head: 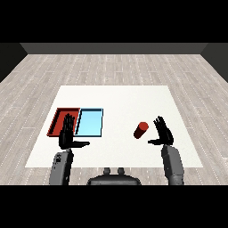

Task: Pick the red can and put it in the red box

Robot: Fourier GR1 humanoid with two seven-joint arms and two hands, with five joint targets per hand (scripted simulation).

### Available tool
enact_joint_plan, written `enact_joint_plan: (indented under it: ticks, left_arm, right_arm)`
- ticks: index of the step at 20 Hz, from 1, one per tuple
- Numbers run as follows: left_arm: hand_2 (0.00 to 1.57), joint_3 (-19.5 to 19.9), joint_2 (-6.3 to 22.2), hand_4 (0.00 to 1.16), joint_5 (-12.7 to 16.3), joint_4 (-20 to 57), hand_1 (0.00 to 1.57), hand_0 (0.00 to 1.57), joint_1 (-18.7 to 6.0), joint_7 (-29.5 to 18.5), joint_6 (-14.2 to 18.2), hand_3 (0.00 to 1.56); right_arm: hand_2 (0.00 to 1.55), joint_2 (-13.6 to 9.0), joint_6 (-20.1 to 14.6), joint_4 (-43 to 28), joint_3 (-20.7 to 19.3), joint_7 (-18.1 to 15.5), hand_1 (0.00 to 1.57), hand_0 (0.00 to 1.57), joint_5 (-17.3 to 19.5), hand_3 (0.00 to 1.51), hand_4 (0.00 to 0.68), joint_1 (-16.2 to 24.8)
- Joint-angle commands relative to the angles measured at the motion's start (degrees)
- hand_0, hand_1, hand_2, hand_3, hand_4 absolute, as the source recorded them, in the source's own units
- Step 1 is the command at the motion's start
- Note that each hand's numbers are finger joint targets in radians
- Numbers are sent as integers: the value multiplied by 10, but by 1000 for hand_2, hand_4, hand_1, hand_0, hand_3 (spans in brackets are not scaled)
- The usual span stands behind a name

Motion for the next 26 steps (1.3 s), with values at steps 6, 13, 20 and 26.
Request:
enact_joint_plan:
  ticks: [6, 13, 20, 26]
  left_arm:
    - [0, 8, -6, 0, 3, 27, 0, 0, -27, -10, 10, 0]
    - [0, -4, -4, 0, 9, 2, 0, 0, -12, 5, 5, 0]
    - [0, 11, 11, 0, 23, 12, 0, 0, 15, -31, -30, 0]
    - [0, 4, 5, 0, 24, 9, 0, 0, 7, -10, -25, 0]
  right_arm:
    - [0, 43, -33, 48, 40, -39, 0, 0, 33, 0, 0, -11]
    - [0, 25, -26, 73, 29, -20, 0, 0, -7, 0, 0, -55]
    - [0, 40, -44, 111, 50, -47, 0, 0, 19, 0, 0, -55]
    - [0, 14, -45, 136, 26, -1, 0, 0, -12, 0, 0, -95]
